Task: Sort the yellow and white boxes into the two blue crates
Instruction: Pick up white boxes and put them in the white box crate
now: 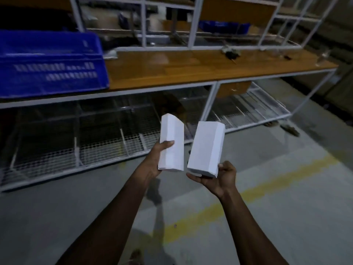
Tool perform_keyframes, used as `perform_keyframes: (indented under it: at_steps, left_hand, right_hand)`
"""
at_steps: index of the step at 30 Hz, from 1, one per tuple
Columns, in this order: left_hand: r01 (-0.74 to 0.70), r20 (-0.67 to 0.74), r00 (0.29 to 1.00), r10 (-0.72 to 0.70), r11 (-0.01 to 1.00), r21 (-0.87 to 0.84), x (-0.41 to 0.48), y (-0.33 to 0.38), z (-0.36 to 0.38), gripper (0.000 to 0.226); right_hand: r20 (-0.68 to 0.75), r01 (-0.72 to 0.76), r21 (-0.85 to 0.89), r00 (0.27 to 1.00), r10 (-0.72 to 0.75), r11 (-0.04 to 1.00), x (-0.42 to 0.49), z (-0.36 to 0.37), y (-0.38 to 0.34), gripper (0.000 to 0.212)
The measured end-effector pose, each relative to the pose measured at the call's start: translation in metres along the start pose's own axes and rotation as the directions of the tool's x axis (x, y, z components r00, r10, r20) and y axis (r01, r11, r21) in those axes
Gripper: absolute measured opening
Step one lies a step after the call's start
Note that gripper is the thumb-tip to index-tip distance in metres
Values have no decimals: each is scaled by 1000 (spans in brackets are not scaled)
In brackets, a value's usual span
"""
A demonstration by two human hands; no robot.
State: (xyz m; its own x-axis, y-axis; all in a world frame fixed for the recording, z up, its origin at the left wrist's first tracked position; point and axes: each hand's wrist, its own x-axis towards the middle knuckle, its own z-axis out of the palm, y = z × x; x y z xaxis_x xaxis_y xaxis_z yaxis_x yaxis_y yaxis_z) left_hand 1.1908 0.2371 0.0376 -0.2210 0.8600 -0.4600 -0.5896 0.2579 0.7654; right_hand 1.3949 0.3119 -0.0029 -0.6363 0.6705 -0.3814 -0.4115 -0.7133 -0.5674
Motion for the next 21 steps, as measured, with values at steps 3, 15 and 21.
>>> perform_keyframes:
  at_steps: [3, 15, 21]
  left_hand:
    - [-133, -62, 988, 144, 981, 144, -1, 39, -45, 56]
    - [-326, -370, 848, 380, 924, 201, 12, 112, -173, 50]
    - [-359, -475, 803, 360, 928, 96, 27, 150, -204, 64]
  right_hand:
    - [99, -65, -60, 993, 71, 996, 46, 54, 23, 100]
    - [238, -79, -429, 951, 197, 900, 166, 183, 96, 99]
    - [231, 37, -542, 967, 107, 840, 233, 219, 111, 75]
